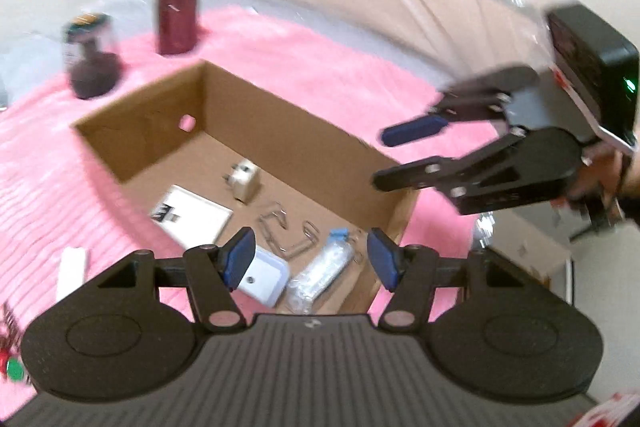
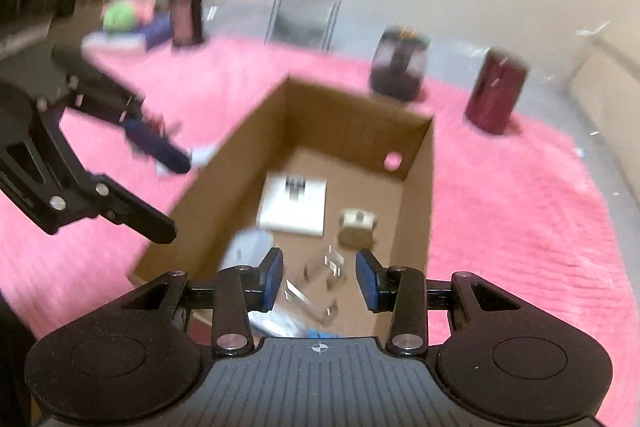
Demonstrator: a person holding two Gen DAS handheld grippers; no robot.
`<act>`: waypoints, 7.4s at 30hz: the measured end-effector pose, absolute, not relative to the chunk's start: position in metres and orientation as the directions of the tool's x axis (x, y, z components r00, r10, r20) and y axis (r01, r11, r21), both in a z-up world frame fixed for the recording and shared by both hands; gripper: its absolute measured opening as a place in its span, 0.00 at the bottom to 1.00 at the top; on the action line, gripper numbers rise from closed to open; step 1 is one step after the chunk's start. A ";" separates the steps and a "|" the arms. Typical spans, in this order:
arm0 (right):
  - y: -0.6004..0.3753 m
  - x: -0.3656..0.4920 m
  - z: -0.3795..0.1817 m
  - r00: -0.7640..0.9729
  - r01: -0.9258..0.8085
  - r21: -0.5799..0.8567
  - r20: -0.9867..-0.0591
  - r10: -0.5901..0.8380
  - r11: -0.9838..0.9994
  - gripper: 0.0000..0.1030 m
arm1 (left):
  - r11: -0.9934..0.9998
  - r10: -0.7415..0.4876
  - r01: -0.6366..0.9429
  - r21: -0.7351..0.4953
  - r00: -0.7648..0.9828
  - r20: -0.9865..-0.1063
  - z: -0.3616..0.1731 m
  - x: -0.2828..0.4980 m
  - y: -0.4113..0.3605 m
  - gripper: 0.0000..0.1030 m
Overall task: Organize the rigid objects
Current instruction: 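Withdraw both grippers from the box back over the bedspread, then move both grippers toward the white remote and the red toy, then grasp the green-capped cylinder with the left gripper while the right gripper grasps the white remote, then carry the cylinder and remote over the cardboard box with both grippers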
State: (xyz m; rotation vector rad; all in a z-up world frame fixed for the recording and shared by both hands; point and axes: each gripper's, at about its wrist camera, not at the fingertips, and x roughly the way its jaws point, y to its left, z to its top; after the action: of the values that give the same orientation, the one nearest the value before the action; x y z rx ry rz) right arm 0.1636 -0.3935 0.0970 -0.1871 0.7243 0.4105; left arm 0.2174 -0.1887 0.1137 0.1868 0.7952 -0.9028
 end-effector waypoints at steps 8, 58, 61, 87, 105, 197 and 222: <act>-0.371 0.096 0.111 0.813 -0.309 0.115 -0.482 0.325 0.944 0.50 | 0.765 -0.574 0.631 -0.131 0.574 -0.584 0.120 0.157 -0.127 0.60; -0.158 0.078 0.044 0.719 -0.435 0.204 -0.507 0.475 0.877 0.76 | 0.997 -0.069 0.036 -0.070 0.828 -0.557 0.044 0.086 0.086 0.87; -0.150 0.088 0.039 0.712 -0.431 0.214 -0.516 0.476 0.877 0.76 | 0.997 -0.069 0.034 -0.072 0.822 -0.565 0.039 0.093 0.091 0.87; -0.124 0.255 -0.049 0.757 -0.155 0.277 -0.584 0.294 0.948 0.56 | 0.977 -0.211 0.191 -0.098 0.766 -0.607 -0.034 0.226 0.096 0.63; -0.107 0.330 -0.073 0.727 -0.083 0.289 -0.637 0.256 0.954 0.50 | 0.961 -0.233 0.273 -0.031 0.750 -0.619 -0.069 0.278 0.071 0.44; -0.179 0.109 0.008 0.719 -0.363 0.161 -0.578 0.386 0.918 0.14 | 0.954 -0.281 0.285 -0.089 0.756 -0.591 0.005 0.093 0.007 0.27; -0.229 0.056 0.050 0.766 -0.370 0.204 -0.486 0.421 0.907 0.14 | 0.934 -0.323 0.350 -0.066 0.753 -0.573 0.041 0.056 -0.040 0.27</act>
State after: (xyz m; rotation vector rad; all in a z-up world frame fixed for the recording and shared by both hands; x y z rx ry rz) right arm 0.0557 -0.2286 0.0500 0.0980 0.5503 0.4302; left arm 0.0563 -0.0400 0.0412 0.0466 0.6165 -0.3675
